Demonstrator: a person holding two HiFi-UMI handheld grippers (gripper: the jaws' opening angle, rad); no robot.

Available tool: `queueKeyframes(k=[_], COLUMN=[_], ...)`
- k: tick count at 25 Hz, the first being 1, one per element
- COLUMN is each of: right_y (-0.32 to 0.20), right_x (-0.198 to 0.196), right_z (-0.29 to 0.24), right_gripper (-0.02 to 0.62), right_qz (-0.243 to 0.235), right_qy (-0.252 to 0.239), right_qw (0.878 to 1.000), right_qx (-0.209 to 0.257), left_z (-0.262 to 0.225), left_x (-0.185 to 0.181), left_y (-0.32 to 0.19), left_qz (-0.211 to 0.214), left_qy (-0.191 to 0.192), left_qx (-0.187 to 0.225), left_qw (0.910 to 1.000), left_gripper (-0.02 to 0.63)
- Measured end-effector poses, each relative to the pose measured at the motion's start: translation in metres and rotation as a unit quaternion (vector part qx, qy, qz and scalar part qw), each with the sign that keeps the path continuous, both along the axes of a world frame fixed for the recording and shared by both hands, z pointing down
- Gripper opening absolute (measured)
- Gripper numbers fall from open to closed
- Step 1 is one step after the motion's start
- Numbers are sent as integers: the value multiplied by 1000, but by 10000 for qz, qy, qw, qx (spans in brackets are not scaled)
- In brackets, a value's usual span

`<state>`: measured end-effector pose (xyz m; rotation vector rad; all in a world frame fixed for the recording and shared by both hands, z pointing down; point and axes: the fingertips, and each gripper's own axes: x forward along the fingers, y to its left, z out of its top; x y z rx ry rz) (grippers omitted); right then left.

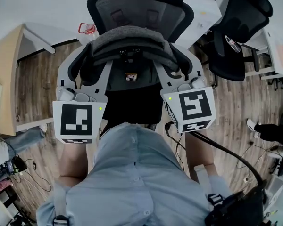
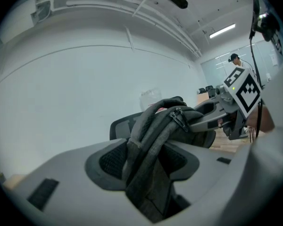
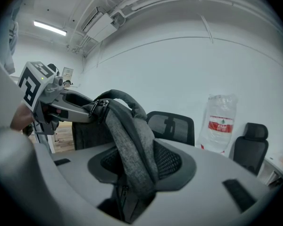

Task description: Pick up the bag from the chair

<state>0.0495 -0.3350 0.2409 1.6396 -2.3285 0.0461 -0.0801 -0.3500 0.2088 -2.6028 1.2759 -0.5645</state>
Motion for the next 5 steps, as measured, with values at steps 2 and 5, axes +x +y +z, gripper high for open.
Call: queueKeyframes(k=[2, 5], right_y=[-6, -17], right_x=[-2, -5], right_z=[-3, -11], right_gripper=[153, 153], right_qz=[8, 14], right_qy=[-3, -8], right_qw=[10000, 10000], right_qx=[6, 16], left_z=[-3, -10], left_x=[-2, -5], left_y=[-7, -17], left_qz=[5, 6], left_qy=[6, 5], left_qx=[8, 14], left_qw=[10000, 10000], left_gripper=[212, 210])
